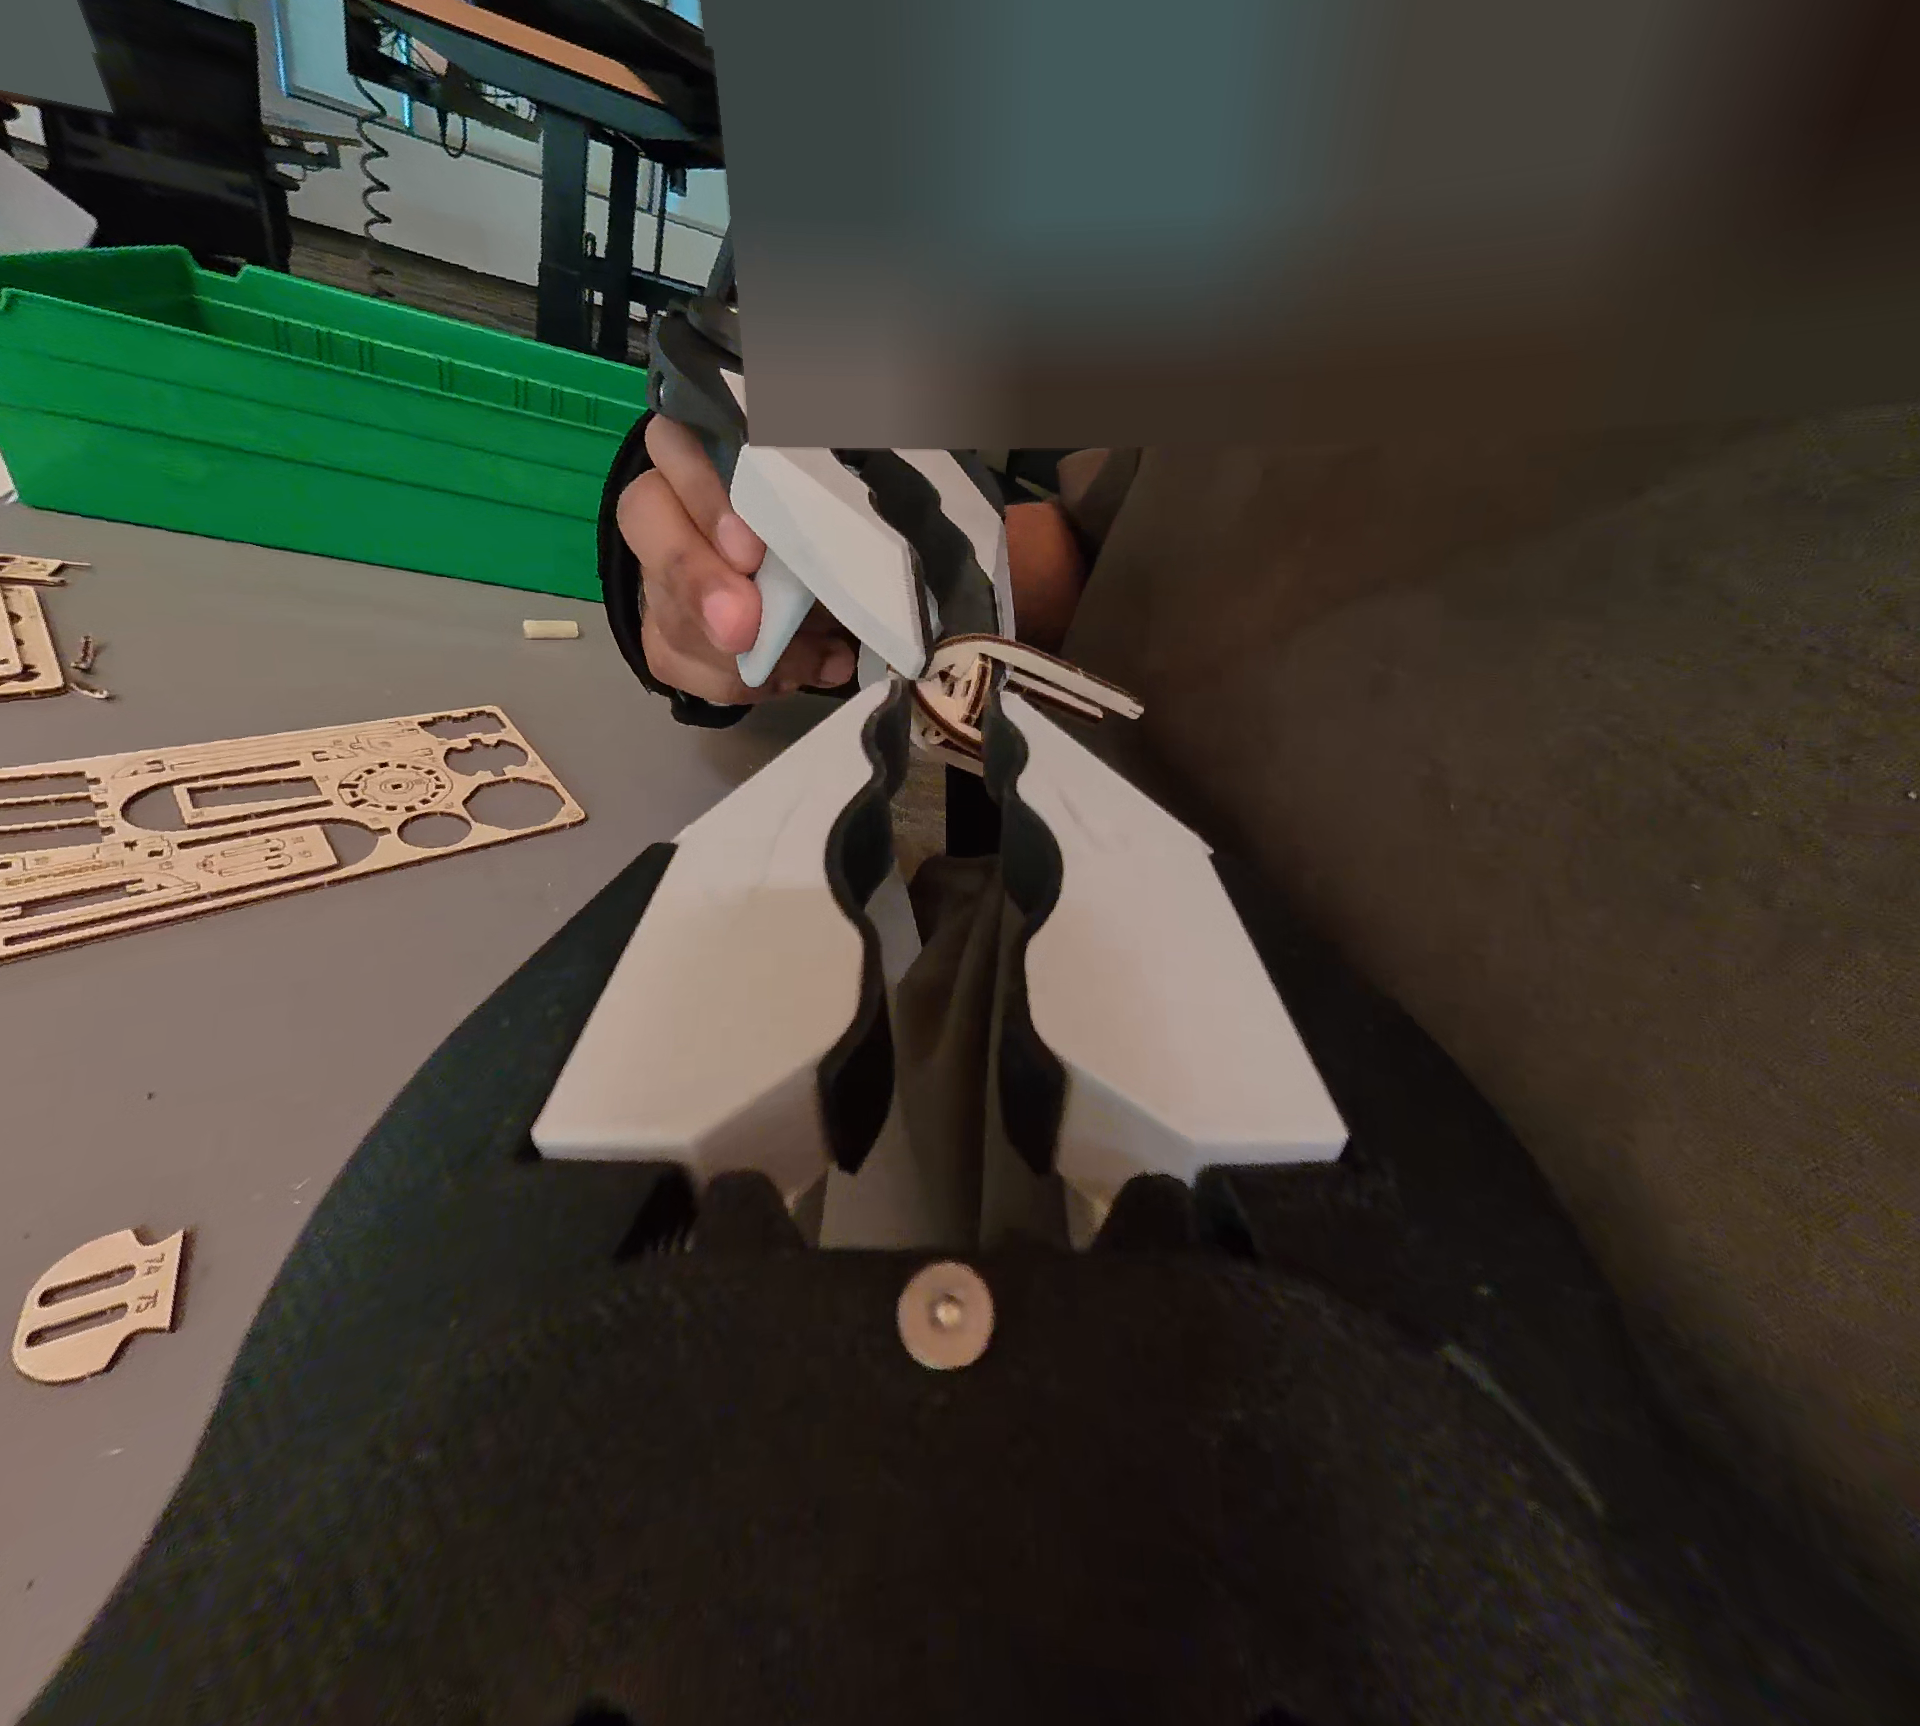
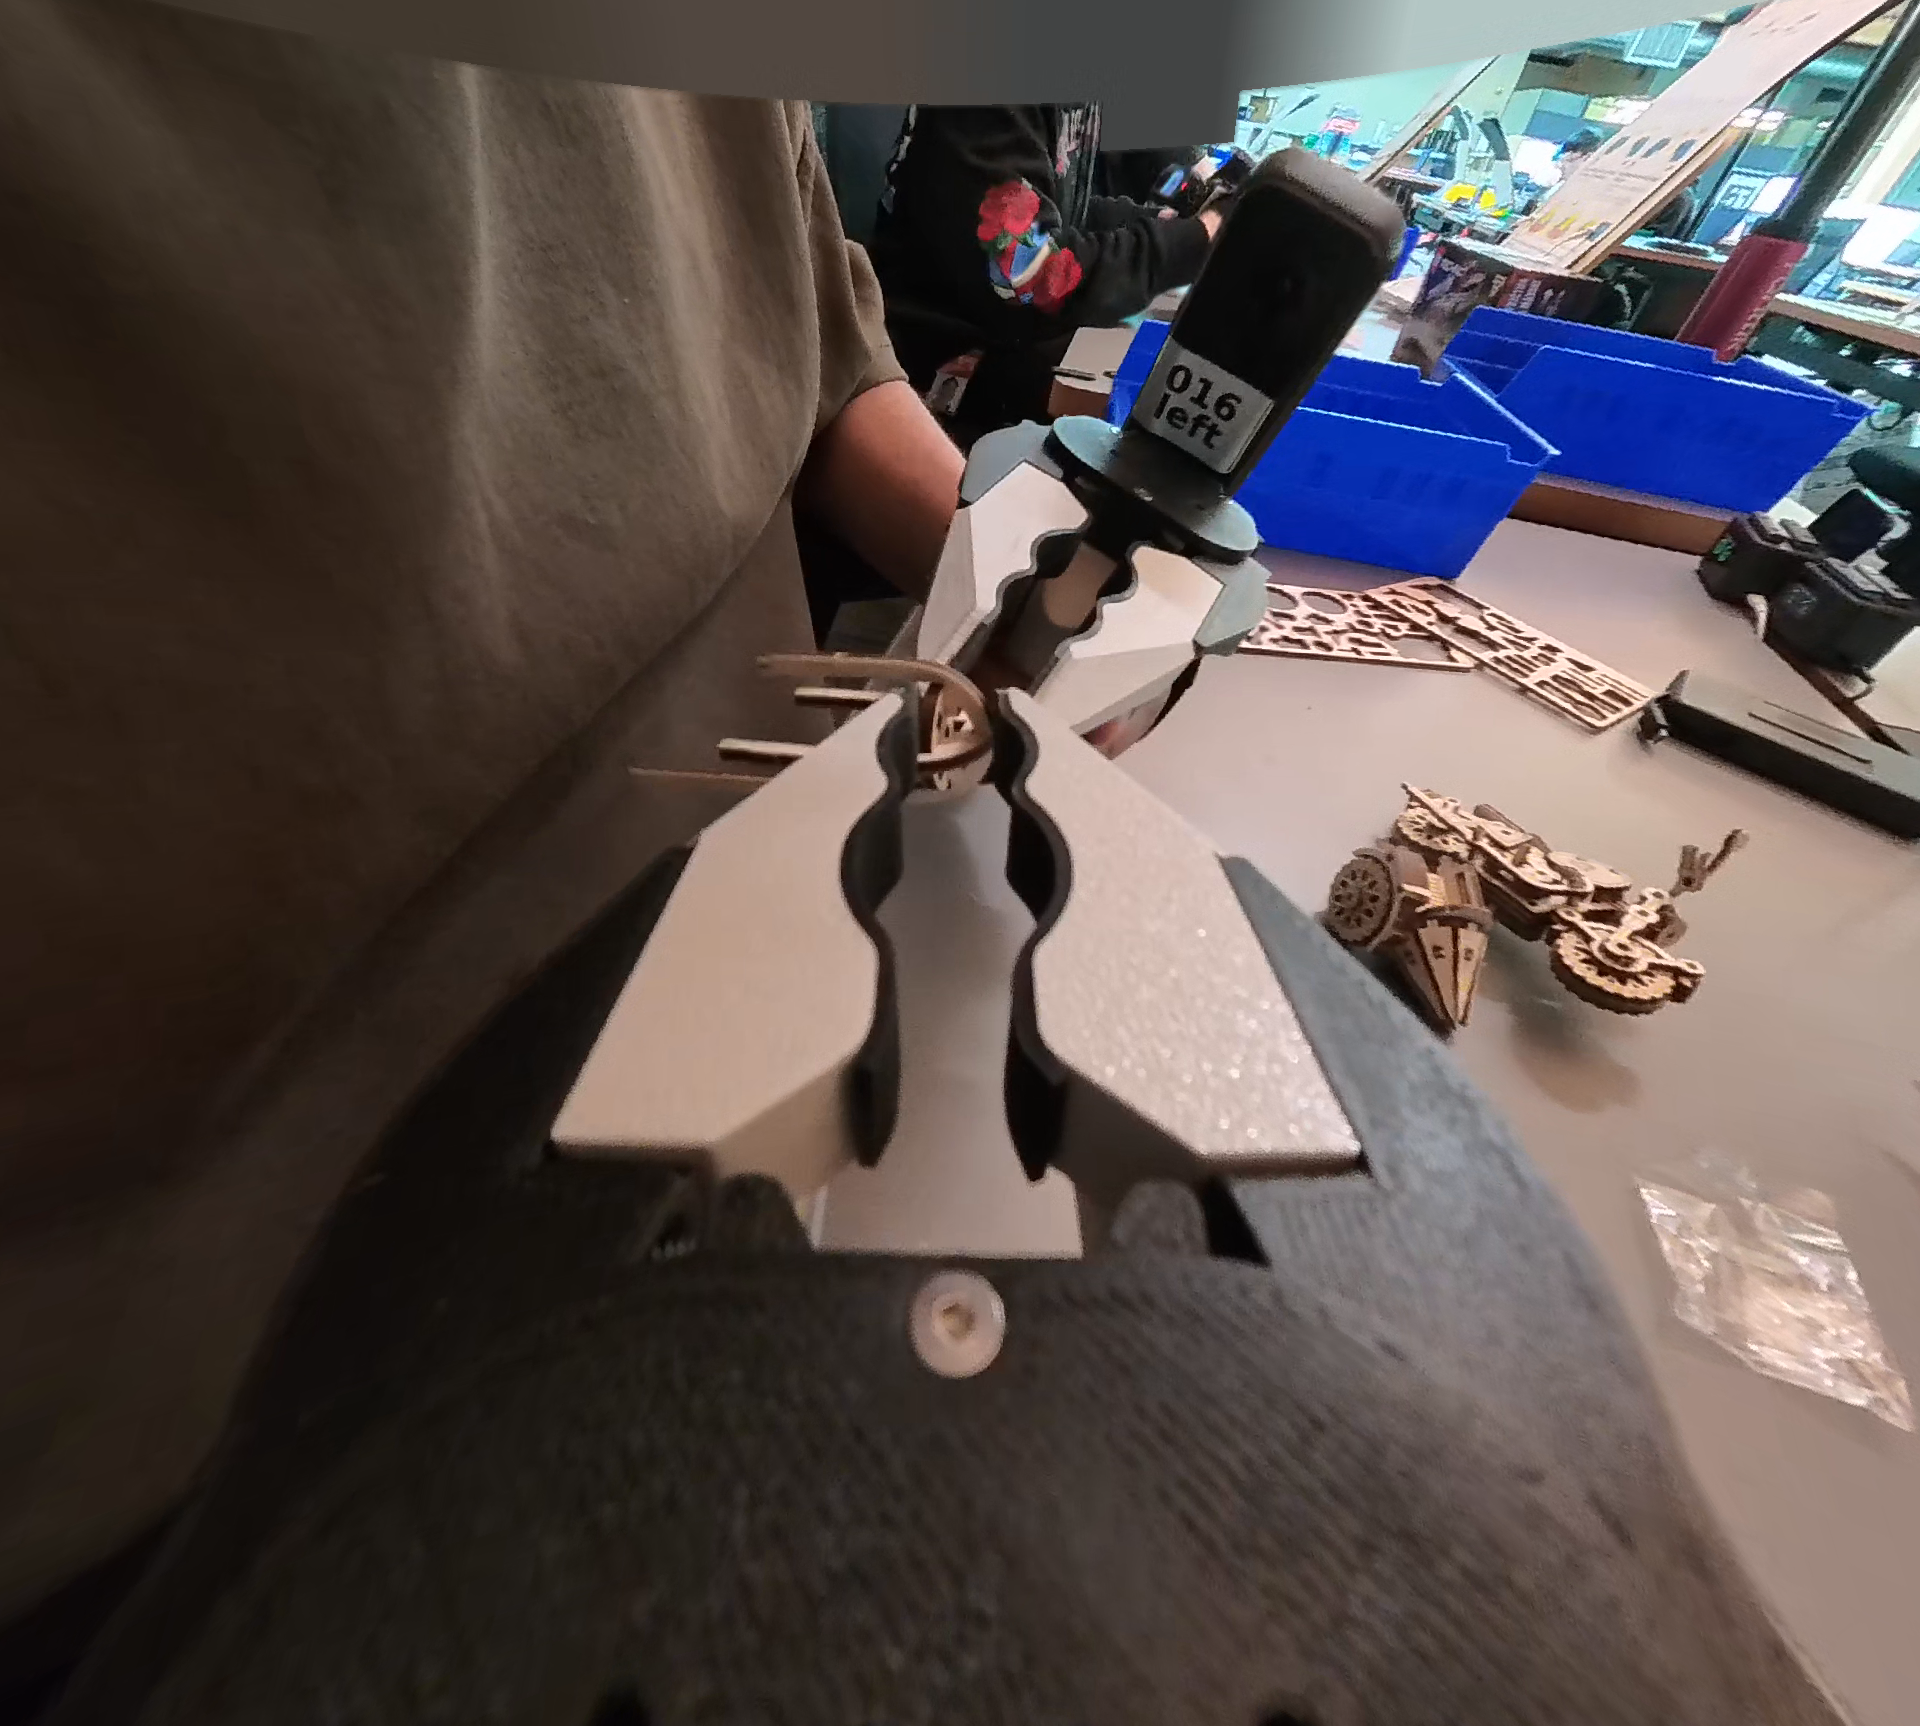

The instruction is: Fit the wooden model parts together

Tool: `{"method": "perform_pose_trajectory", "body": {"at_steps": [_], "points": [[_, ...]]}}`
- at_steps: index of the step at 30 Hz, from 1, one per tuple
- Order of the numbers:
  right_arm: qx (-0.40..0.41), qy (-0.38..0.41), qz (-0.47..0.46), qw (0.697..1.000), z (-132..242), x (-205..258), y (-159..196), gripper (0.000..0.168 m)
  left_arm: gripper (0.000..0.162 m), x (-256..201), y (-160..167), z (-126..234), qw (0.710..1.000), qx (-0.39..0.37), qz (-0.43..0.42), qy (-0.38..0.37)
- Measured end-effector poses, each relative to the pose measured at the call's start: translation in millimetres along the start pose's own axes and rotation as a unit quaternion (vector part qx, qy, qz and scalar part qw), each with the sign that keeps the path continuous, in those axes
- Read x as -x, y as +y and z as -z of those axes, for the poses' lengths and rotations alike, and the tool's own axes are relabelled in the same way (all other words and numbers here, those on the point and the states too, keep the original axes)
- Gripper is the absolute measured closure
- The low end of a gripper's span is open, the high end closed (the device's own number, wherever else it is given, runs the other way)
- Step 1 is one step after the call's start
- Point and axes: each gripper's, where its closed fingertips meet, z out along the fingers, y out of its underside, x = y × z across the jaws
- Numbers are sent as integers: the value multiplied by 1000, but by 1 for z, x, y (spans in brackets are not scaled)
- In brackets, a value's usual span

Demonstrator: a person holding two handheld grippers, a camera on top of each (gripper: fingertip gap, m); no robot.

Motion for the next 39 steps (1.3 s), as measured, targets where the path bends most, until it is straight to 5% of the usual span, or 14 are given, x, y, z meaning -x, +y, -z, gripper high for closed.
{"method": "perform_pose_trajectory", "body": {"at_steps": [20, 22, 39], "points": [[5, 12, -49, 999, 3, -12, 7, 148, 151, 18, 0, 1, 999, 3, 1, -50], [4, 13, -60, 998, 5, -15, 7, 157, 151, 17, 2, 1, 999, 10, -10, -53], [-15, 44, -73, 996, 8, -26, 2, 157, 151, 23, -4, 3, 998, -12, 22, -57]]}}
